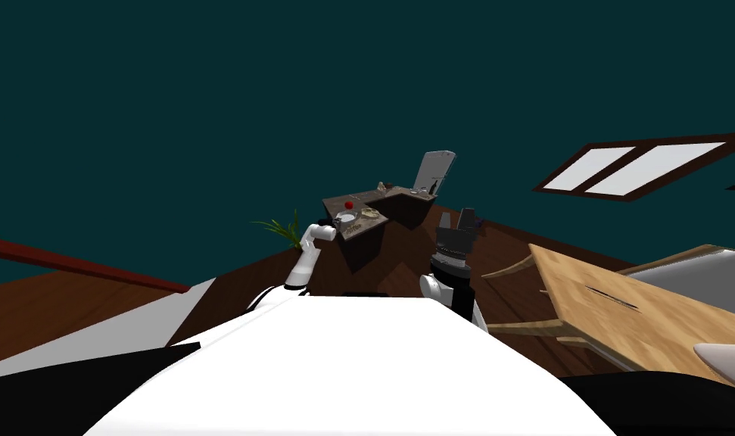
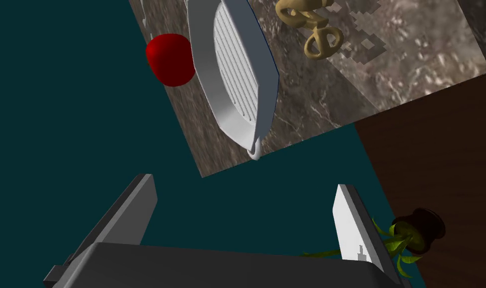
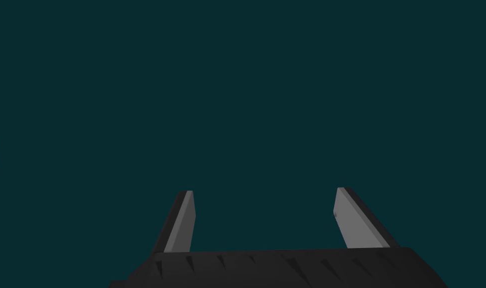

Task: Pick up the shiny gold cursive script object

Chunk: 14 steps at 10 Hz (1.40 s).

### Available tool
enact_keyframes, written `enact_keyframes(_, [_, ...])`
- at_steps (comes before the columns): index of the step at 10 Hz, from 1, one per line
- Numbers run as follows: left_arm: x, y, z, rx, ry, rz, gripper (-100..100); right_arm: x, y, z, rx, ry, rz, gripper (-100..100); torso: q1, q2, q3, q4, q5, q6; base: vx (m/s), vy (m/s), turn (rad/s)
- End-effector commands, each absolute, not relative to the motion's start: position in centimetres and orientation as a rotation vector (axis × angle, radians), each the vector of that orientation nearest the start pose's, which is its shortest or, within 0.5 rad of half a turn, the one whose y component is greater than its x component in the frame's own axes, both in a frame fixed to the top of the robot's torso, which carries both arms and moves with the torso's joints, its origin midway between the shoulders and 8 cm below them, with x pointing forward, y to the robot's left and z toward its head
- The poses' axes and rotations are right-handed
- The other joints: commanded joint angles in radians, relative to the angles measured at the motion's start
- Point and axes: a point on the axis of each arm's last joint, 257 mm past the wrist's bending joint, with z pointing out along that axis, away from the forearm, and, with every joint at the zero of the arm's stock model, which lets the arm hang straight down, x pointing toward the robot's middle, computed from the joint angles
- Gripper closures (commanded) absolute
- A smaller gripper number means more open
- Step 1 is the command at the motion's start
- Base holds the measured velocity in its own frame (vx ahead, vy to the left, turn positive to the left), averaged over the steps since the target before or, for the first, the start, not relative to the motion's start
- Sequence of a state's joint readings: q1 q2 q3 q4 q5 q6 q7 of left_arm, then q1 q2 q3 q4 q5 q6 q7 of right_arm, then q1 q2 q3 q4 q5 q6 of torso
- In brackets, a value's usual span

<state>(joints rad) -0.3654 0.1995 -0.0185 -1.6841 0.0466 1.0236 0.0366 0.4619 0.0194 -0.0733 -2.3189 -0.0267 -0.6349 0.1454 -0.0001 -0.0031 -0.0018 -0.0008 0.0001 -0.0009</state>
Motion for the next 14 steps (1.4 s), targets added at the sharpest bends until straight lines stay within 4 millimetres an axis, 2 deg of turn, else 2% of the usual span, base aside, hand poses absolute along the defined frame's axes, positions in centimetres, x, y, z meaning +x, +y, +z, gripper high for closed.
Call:
enact_keyframes(1, [58.6,22.9,-22.2,-1.491,1.733,-0.761,-100,30.6,-29.5,7.7,0.466,0.462,1.159,0,0.000,0.000,0.000,0.000,0.000,0.000,0.050,0.002,-0.076])
enact_keyframes(9, [57.0,22.3,-25.0,-1.623,1.869,-0.602,-100,30.6,-29.5,7.7,0.466,0.462,1.159,0,0.000,-0.002,-0.001,0.000,0.000,0.000,0.049,0.007,-0.042])
enact_keyframes(14, [55.5,20.8,-26.6,-1.705,1.970,-0.498,-100,30.6,-29.5,7.7,0.466,0.462,1.159,0,0.001,-0.002,-0.001,0.000,0.000,0.000,0.068,0.012,-0.046])
